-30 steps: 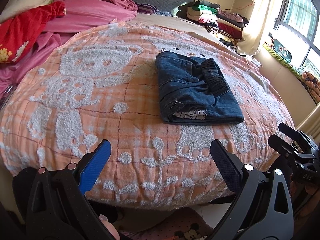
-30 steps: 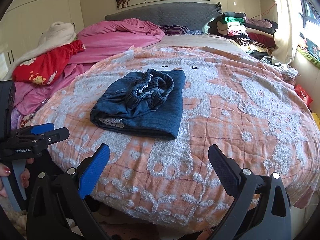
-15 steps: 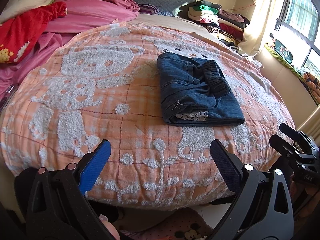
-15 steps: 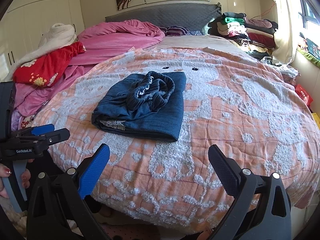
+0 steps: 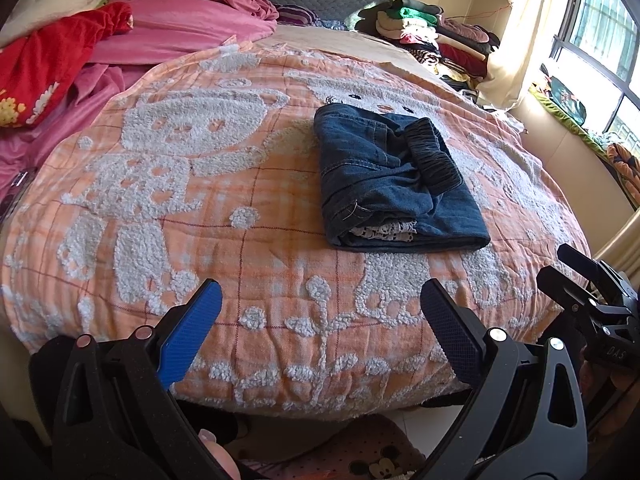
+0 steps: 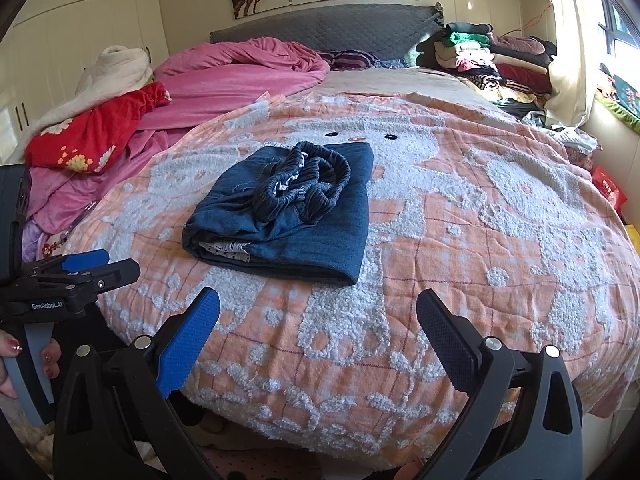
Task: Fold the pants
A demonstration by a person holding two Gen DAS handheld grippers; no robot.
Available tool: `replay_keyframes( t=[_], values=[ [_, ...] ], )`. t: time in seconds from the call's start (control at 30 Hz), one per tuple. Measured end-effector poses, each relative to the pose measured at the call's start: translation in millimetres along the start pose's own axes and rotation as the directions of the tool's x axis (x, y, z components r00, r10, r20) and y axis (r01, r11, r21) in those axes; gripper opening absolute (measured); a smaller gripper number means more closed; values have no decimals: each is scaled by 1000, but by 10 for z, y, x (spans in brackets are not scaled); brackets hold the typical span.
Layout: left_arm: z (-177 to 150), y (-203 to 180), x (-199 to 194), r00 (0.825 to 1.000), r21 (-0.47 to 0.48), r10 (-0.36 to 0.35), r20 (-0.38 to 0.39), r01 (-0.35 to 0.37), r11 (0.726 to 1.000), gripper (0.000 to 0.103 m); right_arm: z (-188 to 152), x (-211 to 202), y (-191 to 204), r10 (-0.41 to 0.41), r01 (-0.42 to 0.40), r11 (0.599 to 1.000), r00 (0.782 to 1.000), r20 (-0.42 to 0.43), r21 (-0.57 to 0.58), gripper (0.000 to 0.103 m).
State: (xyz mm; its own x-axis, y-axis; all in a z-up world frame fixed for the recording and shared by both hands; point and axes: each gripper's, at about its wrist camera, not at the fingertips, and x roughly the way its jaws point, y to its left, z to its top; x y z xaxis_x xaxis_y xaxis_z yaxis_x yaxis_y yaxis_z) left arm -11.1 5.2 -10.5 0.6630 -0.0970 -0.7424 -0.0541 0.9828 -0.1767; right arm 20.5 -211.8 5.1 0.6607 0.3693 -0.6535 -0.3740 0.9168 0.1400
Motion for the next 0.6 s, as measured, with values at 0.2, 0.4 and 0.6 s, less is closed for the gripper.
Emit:
replay_keyframes(
  t=[0.2, 0.4, 0.6],
  values=[
    [3, -13, 2, 1000, 4, 2, -1, -2, 1000, 93, 6, 7, 4, -1, 1, 1000, 1000, -1, 0, 98],
    [-1, -30, -7, 1000, 4, 4, 1, -4, 1000, 93, 6, 4, 5, -4, 4, 1000, 1000, -1, 0, 98],
    [3, -31, -7, 1000, 5, 2, -4, -2, 1000, 93, 3, -3, 8, -9, 9, 1000, 1000, -2, 0, 98]
  ],
)
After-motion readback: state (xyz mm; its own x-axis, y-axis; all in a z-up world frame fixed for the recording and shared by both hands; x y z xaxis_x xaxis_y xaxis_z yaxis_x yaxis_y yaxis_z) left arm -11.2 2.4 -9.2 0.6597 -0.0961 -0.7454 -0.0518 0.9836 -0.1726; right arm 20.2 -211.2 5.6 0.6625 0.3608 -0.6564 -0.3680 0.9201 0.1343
